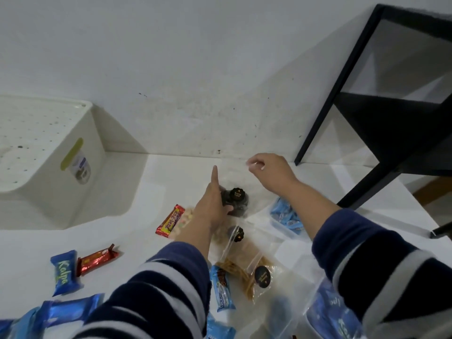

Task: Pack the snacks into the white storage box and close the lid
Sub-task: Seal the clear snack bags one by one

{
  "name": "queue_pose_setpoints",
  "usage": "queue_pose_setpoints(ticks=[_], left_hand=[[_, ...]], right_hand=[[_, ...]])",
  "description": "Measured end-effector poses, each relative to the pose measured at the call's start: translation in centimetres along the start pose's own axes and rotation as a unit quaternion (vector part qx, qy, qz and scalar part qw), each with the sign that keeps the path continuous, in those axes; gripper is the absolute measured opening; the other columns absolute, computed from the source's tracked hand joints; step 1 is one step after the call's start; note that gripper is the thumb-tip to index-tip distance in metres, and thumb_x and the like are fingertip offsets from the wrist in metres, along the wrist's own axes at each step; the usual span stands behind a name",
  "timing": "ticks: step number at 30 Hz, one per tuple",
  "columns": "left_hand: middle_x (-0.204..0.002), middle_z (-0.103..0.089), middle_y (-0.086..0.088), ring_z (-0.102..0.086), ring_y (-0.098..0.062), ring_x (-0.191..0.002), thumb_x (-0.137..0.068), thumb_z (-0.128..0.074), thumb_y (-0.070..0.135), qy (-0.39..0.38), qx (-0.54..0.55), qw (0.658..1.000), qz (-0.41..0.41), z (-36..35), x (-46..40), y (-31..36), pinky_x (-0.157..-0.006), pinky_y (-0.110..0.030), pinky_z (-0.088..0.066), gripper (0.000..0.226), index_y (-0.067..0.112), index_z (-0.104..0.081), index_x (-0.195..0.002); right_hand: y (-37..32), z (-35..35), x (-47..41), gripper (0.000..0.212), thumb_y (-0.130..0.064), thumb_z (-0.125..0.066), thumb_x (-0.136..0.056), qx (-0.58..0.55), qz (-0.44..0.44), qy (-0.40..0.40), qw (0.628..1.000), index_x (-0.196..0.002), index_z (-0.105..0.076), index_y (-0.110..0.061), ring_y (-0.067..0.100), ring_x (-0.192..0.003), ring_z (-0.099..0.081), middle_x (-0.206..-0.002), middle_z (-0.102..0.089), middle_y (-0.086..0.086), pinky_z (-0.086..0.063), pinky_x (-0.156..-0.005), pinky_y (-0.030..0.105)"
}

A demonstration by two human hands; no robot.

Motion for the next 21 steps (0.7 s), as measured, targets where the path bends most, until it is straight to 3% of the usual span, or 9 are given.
queue_pose_setpoints(ticks=[4, 6, 8, 12, 17, 21], left_hand=[[-0.132, -0.052, 0.000, -0.060, -0.023, -0.110, -0.085, -0.067, 0.011, 0.003, -0.032, 0.999, -0.027, -0.3, -0.6, -0.4, -0.090, -0.046, -0.052, 0.121, 0.053, 0.037, -0.131], [-0.135, -0.050, 0.000, -0.059, -0.023, -0.111, -0.086, -0.066, 0.012, 0.008, -0.036, 0.998, -0.044, -0.5, -0.8, -0.4, -0.089, -0.043, -0.052, 0.121, 0.059, 0.039, -0.125], [-0.133, -0.050, -0.002, -0.058, -0.022, -0.112, -0.086, -0.067, 0.013, 0.003, -0.025, 0.998, -0.057, -0.8, -0.9, -0.4, -0.091, -0.039, -0.050, 0.120, 0.059, 0.036, -0.126], [-0.125, -0.048, -0.006, -0.056, -0.023, -0.109, -0.075, -0.079, 0.015, -0.024, 0.004, 0.997, -0.068, -1.4, -1.2, -0.7, -0.095, -0.040, -0.047, 0.132, 0.056, 0.035, -0.128], [-0.114, -0.049, -0.001, -0.056, -0.017, -0.089, -0.076, -0.078, 0.011, -0.007, -0.026, 0.997, -0.066, -1.5, -1.6, -0.7, -0.084, -0.037, -0.051, 0.132, 0.057, 0.035, -0.127], [-0.108, -0.048, 0.005, -0.056, -0.017, -0.087, -0.076, -0.073, 0.002, 0.012, -0.046, 0.997, -0.068, -0.6, -1.2, -0.6, -0.082, -0.036, -0.052, 0.127, 0.055, 0.027, -0.134]], right_hand=[[0.8, 1.4, -0.8, 0.030, -0.006, -0.047, -0.096, 0.039, -0.019, 0.007, 0.999, -0.116, -0.067, -0.017, 0.018, -0.100, -0.058, -0.125, -0.060, 0.007, -0.040, -0.079, 0.018], [1.0, 1.8, -1.3, 0.034, -0.001, -0.045, -0.095, 0.076, -0.028, -0.008, 0.997, -0.117, -0.067, -0.016, 0.021, -0.110, -0.058, -0.130, -0.058, 0.006, -0.044, -0.085, 0.019], [1.1, 1.9, -1.9, 0.035, 0.003, -0.047, -0.093, 0.092, -0.048, -0.015, 0.994, -0.114, -0.069, -0.016, 0.023, -0.114, -0.059, -0.130, -0.059, 0.006, -0.048, -0.094, 0.025], [1.3, 1.7, -2.4, 0.036, 0.007, -0.050, -0.089, 0.086, -0.097, -0.010, 0.992, -0.104, -0.071, -0.017, 0.024, -0.109, -0.061, -0.125, -0.061, 0.008, -0.052, -0.093, 0.030], [1.1, 1.0, -1.8, 0.037, 0.004, -0.048, -0.089, 0.066, -0.090, 0.015, 0.994, -0.110, -0.070, -0.017, 0.024, -0.111, -0.060, -0.127, -0.060, 0.006, -0.051, -0.095, 0.030], [0.5, 1.6, -1.6, 0.032, -0.003, -0.051, -0.090, 0.034, -0.057, 0.036, 0.997, -0.112, -0.071, -0.014, 0.021, -0.108, -0.062, -0.122, -0.065, 0.005, -0.049, -0.086, 0.022]])
Point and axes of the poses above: each hand's wrist, its own x-axis away from the middle knuckle, its own z-axis out of the back of the hand, y = z × x, the point moved 2 cm from there along -x, towards the middle knuckle
